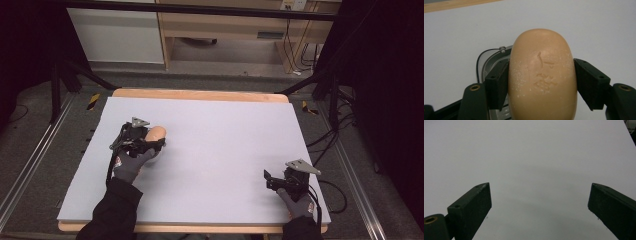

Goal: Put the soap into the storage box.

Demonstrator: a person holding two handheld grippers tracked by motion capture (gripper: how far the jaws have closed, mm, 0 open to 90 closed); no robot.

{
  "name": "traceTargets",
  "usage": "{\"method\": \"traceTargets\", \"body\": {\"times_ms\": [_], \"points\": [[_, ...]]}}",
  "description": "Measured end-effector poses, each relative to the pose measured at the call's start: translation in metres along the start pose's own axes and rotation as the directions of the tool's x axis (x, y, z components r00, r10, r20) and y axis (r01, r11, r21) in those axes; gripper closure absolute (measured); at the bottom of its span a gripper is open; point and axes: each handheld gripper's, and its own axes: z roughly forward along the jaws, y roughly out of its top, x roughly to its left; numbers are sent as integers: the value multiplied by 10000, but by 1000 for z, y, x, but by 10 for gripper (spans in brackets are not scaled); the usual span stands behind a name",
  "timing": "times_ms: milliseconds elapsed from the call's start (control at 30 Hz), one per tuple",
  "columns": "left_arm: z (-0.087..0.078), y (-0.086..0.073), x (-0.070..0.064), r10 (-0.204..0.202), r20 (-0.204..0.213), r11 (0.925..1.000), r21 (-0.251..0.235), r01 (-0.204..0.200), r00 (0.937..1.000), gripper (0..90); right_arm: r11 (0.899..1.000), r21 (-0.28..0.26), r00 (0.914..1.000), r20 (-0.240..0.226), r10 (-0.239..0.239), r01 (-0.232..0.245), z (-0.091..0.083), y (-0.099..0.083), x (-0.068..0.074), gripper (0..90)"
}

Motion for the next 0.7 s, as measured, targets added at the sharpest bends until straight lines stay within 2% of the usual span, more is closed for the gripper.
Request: {"method": "traceTargets", "body": {"times_ms": [333, 700], "points": [[7, -7, 9, -184, -168, 9997, 178, 187, 9997, 321, 10000, 4, 10000, 2, -6, 6, 0, 0, 0, 53], [9, -12, 14, -178, -265, 9993, 328, 186, 9995, 321, 10000, 17, 10000, 3, -24, 24, 0, 0, 0, 53]]}}
